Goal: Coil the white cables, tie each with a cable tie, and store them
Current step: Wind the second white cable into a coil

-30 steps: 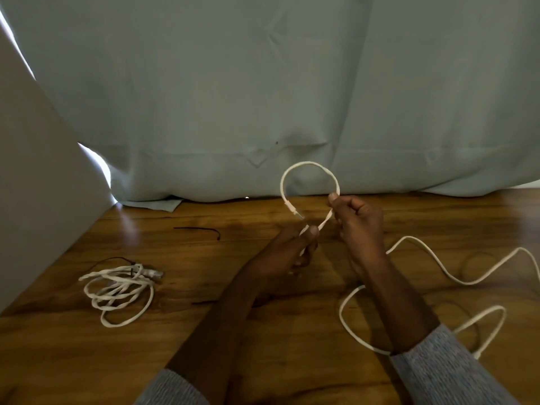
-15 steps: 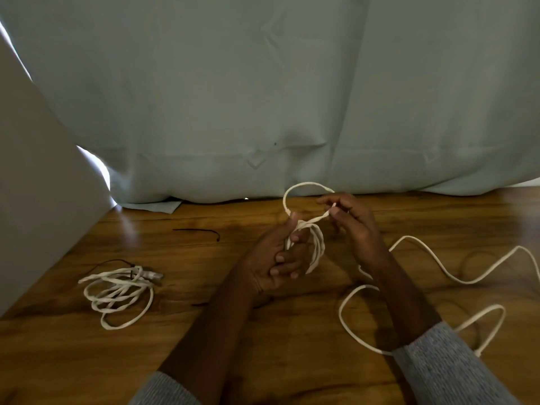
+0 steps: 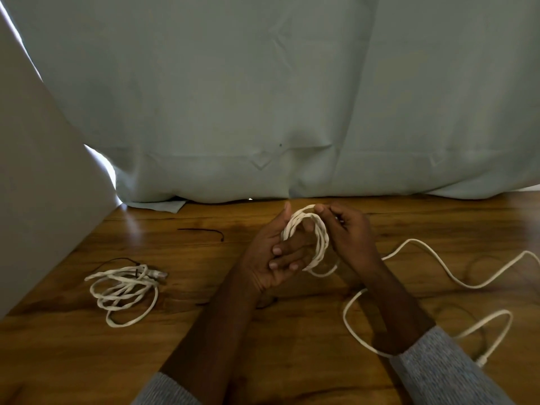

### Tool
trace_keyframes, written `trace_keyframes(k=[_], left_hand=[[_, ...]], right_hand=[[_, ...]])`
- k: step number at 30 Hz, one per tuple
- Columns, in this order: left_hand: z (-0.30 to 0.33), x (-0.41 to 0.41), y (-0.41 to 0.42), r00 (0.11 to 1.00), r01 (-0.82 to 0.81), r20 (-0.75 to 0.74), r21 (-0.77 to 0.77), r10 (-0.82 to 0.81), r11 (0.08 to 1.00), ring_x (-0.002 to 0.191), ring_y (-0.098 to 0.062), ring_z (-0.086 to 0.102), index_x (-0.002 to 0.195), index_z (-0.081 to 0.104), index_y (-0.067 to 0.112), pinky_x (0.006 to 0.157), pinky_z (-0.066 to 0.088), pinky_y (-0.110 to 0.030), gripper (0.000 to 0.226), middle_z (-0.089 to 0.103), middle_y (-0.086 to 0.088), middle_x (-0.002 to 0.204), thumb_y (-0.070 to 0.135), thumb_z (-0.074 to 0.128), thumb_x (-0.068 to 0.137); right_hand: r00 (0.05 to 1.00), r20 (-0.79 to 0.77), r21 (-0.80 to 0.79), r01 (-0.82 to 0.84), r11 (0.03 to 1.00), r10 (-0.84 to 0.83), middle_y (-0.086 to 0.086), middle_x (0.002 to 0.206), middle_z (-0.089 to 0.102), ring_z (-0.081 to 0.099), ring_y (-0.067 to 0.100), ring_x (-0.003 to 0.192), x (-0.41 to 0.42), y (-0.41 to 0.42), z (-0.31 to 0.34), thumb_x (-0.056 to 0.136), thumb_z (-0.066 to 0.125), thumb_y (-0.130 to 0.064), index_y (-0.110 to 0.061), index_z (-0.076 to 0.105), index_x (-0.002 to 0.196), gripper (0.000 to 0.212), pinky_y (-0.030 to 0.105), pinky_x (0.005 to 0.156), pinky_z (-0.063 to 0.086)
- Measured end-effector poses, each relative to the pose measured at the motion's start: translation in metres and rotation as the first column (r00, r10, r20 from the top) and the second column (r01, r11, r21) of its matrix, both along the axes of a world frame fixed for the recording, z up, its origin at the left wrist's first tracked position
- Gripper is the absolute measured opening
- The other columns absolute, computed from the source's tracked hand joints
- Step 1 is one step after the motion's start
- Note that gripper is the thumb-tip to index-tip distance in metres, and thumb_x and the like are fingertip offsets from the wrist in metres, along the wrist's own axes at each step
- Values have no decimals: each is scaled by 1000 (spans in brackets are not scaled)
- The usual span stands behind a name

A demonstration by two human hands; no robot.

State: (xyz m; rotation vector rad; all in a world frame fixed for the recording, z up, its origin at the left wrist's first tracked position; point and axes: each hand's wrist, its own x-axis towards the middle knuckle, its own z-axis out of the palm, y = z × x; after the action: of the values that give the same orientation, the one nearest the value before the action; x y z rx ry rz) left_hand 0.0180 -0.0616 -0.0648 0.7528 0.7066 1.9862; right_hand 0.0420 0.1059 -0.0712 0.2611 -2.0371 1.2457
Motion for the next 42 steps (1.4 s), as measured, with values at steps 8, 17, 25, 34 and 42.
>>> trace_keyframes(k=[8, 17, 25, 34, 42], left_hand=[[9, -3, -5, 959, -282, 53, 112, 278, 953, 30, -5, 39, 135, 49, -8, 53, 48, -20, 66, 43, 6, 41, 45, 27, 103], [11, -15, -10, 814, -580, 128, 116, 567, 806, 59, -12, 66, 138, 45, -2, 67, 54, -19, 59, 59, 2, 59, 41, 40, 98], [7, -27, -10, 636, -771, -11, 30, 772, 636, 57, -17, 68, 133, 48, -4, 70, 56, -31, 48, 68, -6, 65, 28, 48, 98], [-4, -23, -5, 305, -938, -598, -54, 741, 342, 60, -14, 68, 134, 48, 6, 63, 54, -24, 30, 70, -3, 65, 12, 43, 105], [-11, -4, -1, 322, -901, -783, -82, 531, 425, 49, -16, 55, 76, 64, 15, 47, 42, -27, 37, 61, -6, 58, 28, 46, 105]], right_hand=[[960, 273, 238, -135, 962, 67, -12, 103, 72, 66, -2, 90, -3, -7, -12, 103, 51, -12, -27, 68, 120, 28, 19, 78, 50], [785, 601, 309, -403, 862, 151, -21, 102, 54, 55, -19, 76, 13, -22, -1, 99, 46, 1, -30, 35, 148, 60, 2, 62, 40], [614, 761, 182, -513, 839, 210, -3, 86, 65, 61, 1, 60, 21, -30, 4, 97, 48, -3, -26, 57, 130, 41, 26, 58, 53], [453, 766, -261, -429, 865, 456, 10, 88, 63, 47, 13, 49, 28, -24, 17, 95, 51, 2, -26, 53, 132, 46, 30, 47, 53], [430, 374, -686, -467, 557, 821, 13, 79, 57, 55, 21, 50, 28, -14, 19, 95, 40, -58, -3, 64, 102, 61, 39, 63, 58]])
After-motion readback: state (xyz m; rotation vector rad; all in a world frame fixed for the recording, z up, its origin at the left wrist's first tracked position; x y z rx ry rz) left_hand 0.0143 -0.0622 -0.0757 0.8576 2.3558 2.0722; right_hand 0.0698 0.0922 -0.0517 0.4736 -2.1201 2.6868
